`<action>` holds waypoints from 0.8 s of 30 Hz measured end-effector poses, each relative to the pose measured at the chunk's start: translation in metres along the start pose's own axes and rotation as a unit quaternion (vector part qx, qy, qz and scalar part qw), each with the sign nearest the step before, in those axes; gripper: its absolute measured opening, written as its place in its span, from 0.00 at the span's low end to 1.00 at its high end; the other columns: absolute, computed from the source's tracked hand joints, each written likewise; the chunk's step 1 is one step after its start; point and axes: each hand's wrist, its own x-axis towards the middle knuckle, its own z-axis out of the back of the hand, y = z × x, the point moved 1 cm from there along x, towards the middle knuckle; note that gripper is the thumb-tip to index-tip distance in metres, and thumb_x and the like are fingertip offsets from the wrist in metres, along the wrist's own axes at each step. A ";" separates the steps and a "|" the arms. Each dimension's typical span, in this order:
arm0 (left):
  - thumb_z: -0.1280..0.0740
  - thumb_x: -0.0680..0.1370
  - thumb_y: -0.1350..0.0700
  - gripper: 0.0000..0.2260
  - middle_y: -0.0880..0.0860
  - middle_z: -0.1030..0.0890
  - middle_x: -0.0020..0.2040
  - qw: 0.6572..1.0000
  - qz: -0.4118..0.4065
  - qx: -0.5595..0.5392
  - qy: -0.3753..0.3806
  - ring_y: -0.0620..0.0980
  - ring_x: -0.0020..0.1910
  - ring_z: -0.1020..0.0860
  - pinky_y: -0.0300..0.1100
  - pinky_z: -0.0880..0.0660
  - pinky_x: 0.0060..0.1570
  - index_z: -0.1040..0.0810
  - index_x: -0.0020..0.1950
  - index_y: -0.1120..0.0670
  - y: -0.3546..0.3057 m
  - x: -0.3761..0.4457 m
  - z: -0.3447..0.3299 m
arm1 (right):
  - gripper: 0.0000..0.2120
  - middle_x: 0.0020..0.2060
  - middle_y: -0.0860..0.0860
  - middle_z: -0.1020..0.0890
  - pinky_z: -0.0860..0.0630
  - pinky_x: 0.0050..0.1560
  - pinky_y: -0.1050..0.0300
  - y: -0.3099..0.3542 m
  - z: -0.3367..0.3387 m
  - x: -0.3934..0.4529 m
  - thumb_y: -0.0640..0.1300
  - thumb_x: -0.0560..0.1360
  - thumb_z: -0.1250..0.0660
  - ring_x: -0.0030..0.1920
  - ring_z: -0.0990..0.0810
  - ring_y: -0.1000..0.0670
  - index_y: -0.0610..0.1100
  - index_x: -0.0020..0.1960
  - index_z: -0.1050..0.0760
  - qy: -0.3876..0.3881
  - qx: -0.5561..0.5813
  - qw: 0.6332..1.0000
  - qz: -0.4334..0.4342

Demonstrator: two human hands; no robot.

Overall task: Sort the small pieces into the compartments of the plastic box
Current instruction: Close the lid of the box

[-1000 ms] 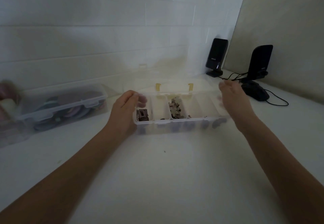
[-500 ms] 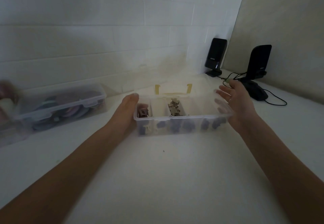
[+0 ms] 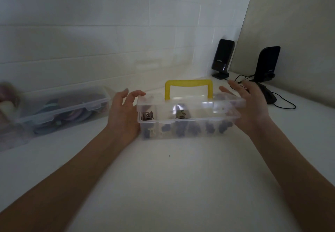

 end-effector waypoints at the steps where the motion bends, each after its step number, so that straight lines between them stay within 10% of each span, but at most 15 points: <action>1: 0.38 0.73 0.47 0.10 0.52 0.21 0.35 1.000 0.002 0.010 0.009 0.50 0.33 0.23 0.39 0.27 0.34 0.24 0.39 0.52 0.000 -0.003 -0.003 | 0.16 0.60 0.45 0.21 0.31 0.65 0.43 0.000 0.001 0.000 0.49 0.76 0.39 0.62 0.24 0.45 0.46 0.62 0.25 0.007 -0.031 1.000 -0.002; 6: 0.41 0.72 0.66 0.14 0.54 0.22 0.43 0.997 -0.003 0.080 0.022 0.52 0.39 0.24 0.44 0.27 0.38 0.25 0.50 0.51 -0.002 -0.005 -0.007 | 0.18 0.60 0.51 0.23 0.23 0.41 0.63 0.000 0.007 0.006 0.36 0.75 0.37 0.49 0.21 0.54 0.50 0.62 0.26 0.063 -0.204 0.977 -0.006; 13: 0.44 0.74 0.69 0.18 0.51 0.20 0.43 0.992 -0.041 0.116 0.015 0.47 0.40 0.21 0.36 0.24 0.35 0.23 0.51 0.49 0.001 -0.005 -0.012 | 0.14 0.56 0.49 0.22 0.23 0.41 0.61 -0.007 0.018 0.013 0.40 0.75 0.35 0.43 0.19 0.55 0.50 0.59 0.23 0.118 -0.234 0.964 0.052; 19: 0.43 0.76 0.67 0.18 0.50 0.21 0.45 0.950 -0.139 0.274 -0.052 0.40 0.39 0.22 0.30 0.25 0.35 0.19 0.37 0.50 0.005 -0.014 -0.021 | 0.15 0.66 0.50 0.26 0.26 0.47 0.66 -0.030 0.008 -0.001 0.45 0.80 0.45 0.53 0.23 0.52 0.50 0.54 0.19 -0.080 -0.408 0.865 0.280; 21: 0.38 0.77 0.60 0.11 0.52 0.23 0.55 0.856 -0.270 0.428 -0.105 0.38 0.51 0.24 0.25 0.30 0.51 0.19 0.41 0.51 0.002 -0.021 -0.021 | 0.18 0.68 0.49 0.28 0.34 0.57 0.74 -0.031 0.008 -0.009 0.48 0.79 0.47 0.61 0.27 0.57 0.46 0.56 0.20 -0.071 -0.511 0.776 0.364; 24: 0.36 0.73 0.45 0.16 0.53 0.21 0.62 0.596 -0.428 0.679 -0.015 0.50 0.64 0.26 0.52 0.45 0.73 0.17 0.51 0.55 0.001 -0.027 -0.022 | 0.21 0.65 0.47 0.25 0.42 0.68 0.52 -0.033 0.006 -0.018 0.52 0.77 0.47 0.67 0.29 0.47 0.45 0.57 0.20 -0.051 -0.651 0.604 0.457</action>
